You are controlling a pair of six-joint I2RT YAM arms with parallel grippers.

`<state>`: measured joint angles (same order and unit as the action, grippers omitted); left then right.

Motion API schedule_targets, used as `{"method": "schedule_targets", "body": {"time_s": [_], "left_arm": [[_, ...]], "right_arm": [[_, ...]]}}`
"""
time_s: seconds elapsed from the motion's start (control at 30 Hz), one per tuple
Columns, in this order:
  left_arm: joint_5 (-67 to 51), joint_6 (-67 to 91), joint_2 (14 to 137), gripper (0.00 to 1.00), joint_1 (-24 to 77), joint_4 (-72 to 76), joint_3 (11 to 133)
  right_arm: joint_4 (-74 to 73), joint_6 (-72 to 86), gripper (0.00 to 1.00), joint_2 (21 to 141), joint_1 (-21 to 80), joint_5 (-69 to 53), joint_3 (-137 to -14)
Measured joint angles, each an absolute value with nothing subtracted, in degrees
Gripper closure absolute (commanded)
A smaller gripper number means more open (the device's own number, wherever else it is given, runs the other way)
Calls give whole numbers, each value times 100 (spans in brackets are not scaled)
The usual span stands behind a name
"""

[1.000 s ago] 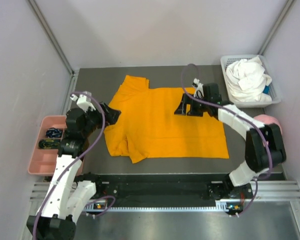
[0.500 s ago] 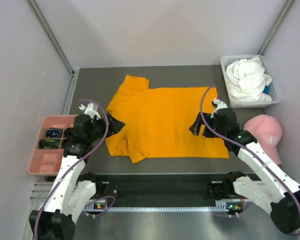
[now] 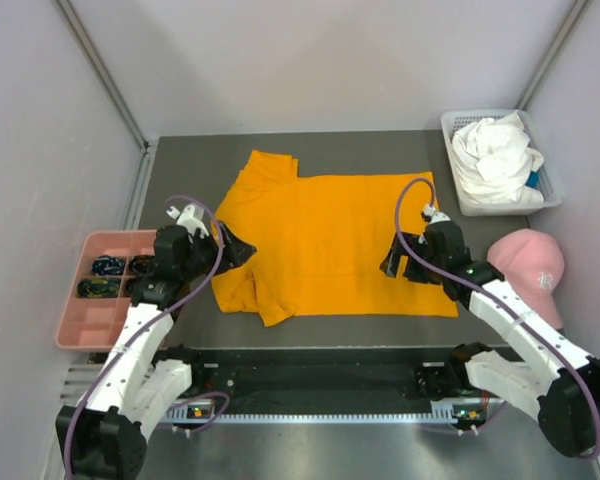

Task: Fold and stack the t-shirts
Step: Grap the side of the flattened tshirt closest away from the robot with both arms

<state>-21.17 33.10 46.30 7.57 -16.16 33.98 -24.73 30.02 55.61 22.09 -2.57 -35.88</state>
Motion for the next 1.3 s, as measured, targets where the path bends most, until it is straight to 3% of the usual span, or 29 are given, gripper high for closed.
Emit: {"method": "schedule_targets", "body": {"time_s": [0.2, 0.63, 1.1, 1.3], "left_arm": [[-2117, 3323, 5131, 25, 902, -1302, 3398], [-1354, 3214, 5063, 17, 923, -1745, 4058], [-1015, 2766, 5039, 17, 80, -2211, 4687], [-1059, 2777, 4849, 18, 78, -2231, 4595]], "right_arm": [[-2445, 2934, 10, 5874, 2596, -307, -3671], [-1737, 3319, 16, 7784, 5245, 318, -4781], [-1330, 3570, 19, 9067, 5964, 764, -5837], [-1579, 2930, 21, 9631, 5804, 1192, -7258]]}}
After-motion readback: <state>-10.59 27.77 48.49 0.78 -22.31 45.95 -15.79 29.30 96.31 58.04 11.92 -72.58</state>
